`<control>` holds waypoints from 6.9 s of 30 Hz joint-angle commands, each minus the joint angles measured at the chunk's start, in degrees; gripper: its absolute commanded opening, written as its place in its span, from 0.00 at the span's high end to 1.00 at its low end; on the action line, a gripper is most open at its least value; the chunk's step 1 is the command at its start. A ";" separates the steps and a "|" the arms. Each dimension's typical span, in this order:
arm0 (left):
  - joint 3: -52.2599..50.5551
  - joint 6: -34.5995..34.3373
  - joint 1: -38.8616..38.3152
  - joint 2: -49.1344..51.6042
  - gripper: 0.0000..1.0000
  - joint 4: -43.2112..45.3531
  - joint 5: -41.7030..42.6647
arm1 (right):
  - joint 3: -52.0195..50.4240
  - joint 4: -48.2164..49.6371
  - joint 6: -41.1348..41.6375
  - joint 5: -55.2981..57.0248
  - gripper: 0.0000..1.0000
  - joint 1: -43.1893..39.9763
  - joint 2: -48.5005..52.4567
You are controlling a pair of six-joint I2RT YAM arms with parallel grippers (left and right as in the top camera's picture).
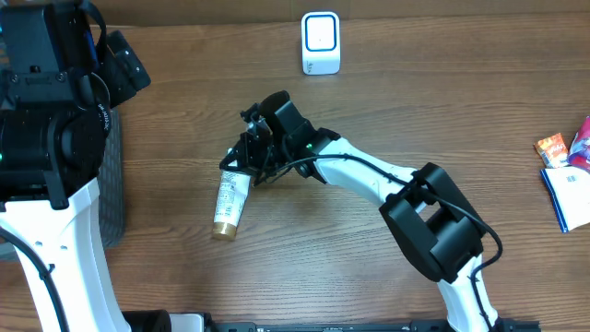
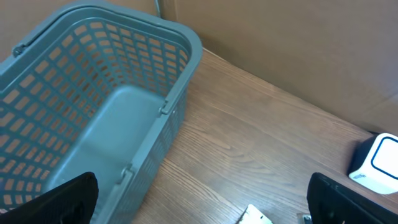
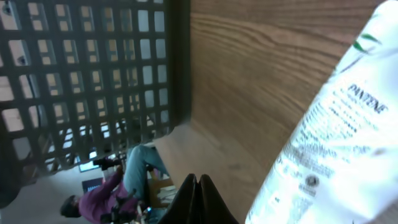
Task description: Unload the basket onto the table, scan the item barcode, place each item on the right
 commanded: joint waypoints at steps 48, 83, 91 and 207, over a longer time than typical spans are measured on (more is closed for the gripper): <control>0.00 -2.62 0.22 -0.59 0.00 -3.58 -3.50 | 3.85 -11.23 -14.88 -0.79 0.12 -3.08 4.76; -0.11 -4.63 0.22 3.54 0.00 -5.86 -3.17 | -24.33 9.73 0.33 2.71 0.00 -17.07 -3.26; -0.11 -4.61 0.22 3.98 0.00 -5.95 -3.17 | -24.87 10.34 1.62 5.40 0.00 -11.87 -0.20; -55.78 -3.26 -8.74 -10.75 0.96 45.99 9.81 | -24.87 -28.63 -23.69 9.57 0.96 -26.25 -7.69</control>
